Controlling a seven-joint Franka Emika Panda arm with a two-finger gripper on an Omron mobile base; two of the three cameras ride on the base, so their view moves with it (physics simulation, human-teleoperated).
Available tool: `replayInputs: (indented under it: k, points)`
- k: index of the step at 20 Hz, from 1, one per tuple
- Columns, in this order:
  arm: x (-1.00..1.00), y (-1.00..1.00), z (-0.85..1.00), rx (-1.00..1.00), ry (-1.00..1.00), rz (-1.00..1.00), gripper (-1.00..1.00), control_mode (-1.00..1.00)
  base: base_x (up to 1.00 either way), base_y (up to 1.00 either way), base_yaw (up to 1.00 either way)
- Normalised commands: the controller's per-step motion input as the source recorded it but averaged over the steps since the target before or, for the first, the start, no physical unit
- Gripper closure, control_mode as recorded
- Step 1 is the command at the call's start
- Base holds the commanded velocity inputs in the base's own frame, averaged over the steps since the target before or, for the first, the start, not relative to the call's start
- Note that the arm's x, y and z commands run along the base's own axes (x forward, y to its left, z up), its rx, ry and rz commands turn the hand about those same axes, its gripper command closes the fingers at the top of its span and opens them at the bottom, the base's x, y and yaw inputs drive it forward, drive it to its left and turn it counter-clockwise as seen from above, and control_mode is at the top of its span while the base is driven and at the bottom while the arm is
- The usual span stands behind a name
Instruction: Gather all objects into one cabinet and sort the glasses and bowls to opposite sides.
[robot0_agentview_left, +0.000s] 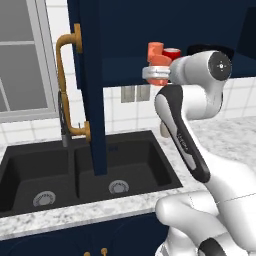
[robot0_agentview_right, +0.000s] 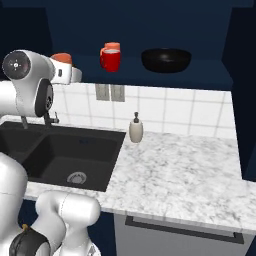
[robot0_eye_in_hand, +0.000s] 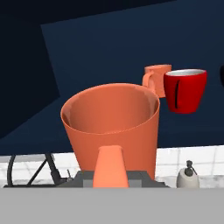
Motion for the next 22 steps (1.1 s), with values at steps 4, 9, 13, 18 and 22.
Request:
replayInputs:
  k: [4,9,13,18,22]
  points:
    - [0.93,0.25,0.0,0.0,0.11,0.14,1.0,-1.0,0.0,0.0,0.0]
    - [0.95,0.22,0.0,0.0,0.11,0.01,1.0,-1.0,0.0,0.0,0.0]
    - [0.67,0.01,0.0,0.0,0.0,0.0,1.0,-1.0,0.0,0.0,0.0]
    - [0.77,0.22,0.0,0.0,0.0,-0.01,1.0,-1.0,0.0,0.0,0.0]
    - [0.86,0.44,0.0,0.0,0.0,0.0,1.0,-1.0,0.0,0.0,0.0]
